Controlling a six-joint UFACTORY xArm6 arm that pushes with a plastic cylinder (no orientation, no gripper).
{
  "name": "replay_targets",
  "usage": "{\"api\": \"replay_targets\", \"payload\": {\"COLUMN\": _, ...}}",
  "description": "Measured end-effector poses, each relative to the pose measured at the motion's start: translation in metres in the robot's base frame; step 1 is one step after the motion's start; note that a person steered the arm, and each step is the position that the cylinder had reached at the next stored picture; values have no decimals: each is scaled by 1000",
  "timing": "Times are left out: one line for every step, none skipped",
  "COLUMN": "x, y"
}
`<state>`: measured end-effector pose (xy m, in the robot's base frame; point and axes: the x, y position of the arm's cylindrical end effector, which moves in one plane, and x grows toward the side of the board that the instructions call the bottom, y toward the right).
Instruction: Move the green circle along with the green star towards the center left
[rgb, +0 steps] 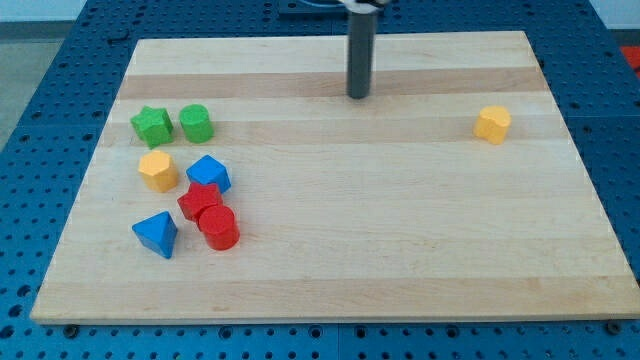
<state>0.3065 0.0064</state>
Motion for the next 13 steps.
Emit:
{"api": "replay_targets", "payload": {"x": -19, "y": -62}}
{"api": "replay_targets", "payload": {"x": -25, "y": -137}}
{"api": "replay_targets", "payload": {"x": -24, "y": -192}}
{"api": "replay_targets", "payload": {"x": -24, "y": -226}}
{"api": "replay_targets", "payload": {"x": -5, "y": -248}}
{"api": "replay_targets", "payload": {"x": 17, "y": -259}}
{"api": "replay_targets", "payload": {"x": 35, "y": -285}}
{"api": "replay_targets", "payload": {"x": 60, "y": -296}}
{"api": "replay_targets", "payload": {"x": 67, "y": -283}}
{"api": "replay_targets", "payload": {"x": 67, "y": -281}}
{"api": "replay_targets", "payload": {"x": 68, "y": -249}}
{"api": "replay_targets", "payload": {"x": 68, "y": -218}}
{"api": "replay_targets", "payload": {"x": 68, "y": -177}}
